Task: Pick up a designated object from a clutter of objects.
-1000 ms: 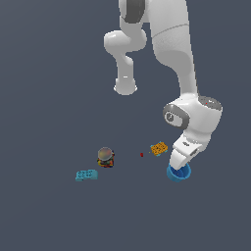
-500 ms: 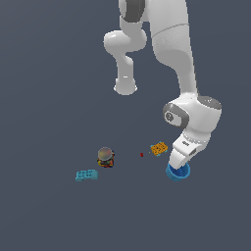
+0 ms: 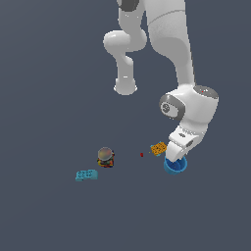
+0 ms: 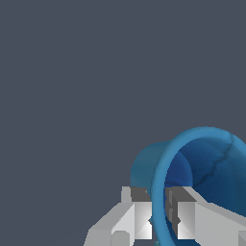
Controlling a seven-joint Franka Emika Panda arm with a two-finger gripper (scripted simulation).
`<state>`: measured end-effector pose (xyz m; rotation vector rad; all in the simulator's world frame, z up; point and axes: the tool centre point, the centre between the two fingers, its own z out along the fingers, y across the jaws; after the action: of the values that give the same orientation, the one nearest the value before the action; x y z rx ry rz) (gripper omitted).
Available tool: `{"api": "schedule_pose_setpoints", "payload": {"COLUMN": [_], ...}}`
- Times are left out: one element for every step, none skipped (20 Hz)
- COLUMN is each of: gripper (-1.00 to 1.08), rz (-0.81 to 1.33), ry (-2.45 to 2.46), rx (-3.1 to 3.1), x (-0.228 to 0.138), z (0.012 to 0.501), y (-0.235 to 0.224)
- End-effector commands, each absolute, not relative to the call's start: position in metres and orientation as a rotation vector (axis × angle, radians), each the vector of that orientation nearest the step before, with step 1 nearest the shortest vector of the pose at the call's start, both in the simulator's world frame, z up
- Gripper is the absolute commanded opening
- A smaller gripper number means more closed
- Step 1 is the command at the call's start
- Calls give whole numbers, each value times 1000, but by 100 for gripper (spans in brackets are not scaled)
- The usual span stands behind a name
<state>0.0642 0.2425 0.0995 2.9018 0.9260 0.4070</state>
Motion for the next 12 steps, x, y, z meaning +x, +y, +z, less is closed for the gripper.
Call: {"api": "schedule_pose_setpoints", "payload": {"gripper": [-100, -100, -100, -100, -100, -100, -100, -100, -100, -100, -100, -100], "rz": [413, 413, 413, 413, 413, 413, 413, 413, 413, 413, 413, 413], "ry": [926, 926, 926, 926, 926, 926, 926, 926, 926, 926, 926, 926], "rx": [2900, 2900, 2900, 2900, 2900, 2900, 2899, 2899, 2899, 2898, 2898, 2898], "x": [58, 54, 51, 47, 43, 38, 34, 30, 26, 22, 17, 13], "z": [113, 118, 123, 129, 135, 141, 148, 154, 160, 166, 173, 179], "y": [236, 233, 229, 226, 222, 218, 214, 210, 206, 202, 198, 194]}}
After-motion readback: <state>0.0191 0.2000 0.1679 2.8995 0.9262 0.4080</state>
